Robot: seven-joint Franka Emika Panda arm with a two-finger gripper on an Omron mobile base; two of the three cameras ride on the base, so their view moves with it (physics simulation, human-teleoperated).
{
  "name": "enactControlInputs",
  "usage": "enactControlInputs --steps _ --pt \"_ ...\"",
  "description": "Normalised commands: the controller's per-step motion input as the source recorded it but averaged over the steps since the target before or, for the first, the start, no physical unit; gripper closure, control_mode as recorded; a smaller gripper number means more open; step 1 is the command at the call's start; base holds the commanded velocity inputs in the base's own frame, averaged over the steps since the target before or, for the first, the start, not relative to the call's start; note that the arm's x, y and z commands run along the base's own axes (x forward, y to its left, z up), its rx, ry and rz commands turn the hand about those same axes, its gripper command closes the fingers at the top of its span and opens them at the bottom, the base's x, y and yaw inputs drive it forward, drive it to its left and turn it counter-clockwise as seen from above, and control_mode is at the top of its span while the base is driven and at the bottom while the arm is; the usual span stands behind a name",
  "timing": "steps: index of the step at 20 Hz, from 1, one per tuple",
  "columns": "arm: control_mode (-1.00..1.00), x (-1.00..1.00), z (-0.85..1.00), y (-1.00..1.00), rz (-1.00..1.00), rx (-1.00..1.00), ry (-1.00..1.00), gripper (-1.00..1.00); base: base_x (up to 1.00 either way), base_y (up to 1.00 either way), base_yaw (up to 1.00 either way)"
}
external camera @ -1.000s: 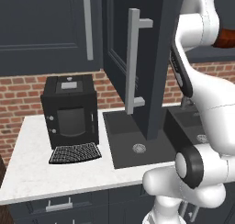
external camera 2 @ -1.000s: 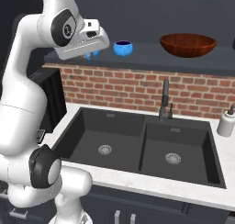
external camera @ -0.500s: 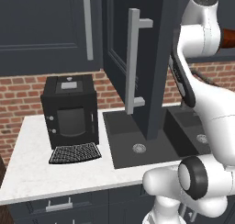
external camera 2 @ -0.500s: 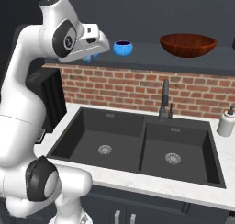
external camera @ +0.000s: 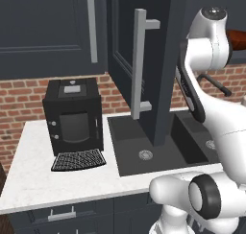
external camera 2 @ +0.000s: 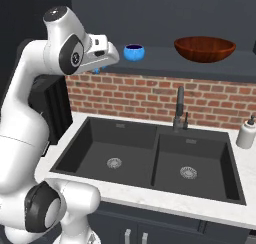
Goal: Gather all objects into one cabinet and sort the glasses and bowls to opposite sides.
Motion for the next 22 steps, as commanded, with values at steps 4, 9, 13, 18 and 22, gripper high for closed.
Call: enactControlInputs --steps 4,9,13,18,22 --pt "-1.00 0.09 0.00 0.00 0.00 0.00 0.00 1.00 0.00 0.00 0.00" --pt "-1.00 0.10 0.02 0.00 0.00 0.00 0.00 1.00 0.00 0.00 0.00" --pt "-1.00 0.09 0.04 0.00 0.00 0.00 0.00 1.00 0.00 0.00 0.00" --pt "-1.00 0.15 0.04 0.00 0.00 0.00 0.00 1.00 0.00 0.00 0.00" --pt "-1.00 0.19 0.01 0.00 0.00 0.00 0.00 1.00 0.00 0.00 0.00"
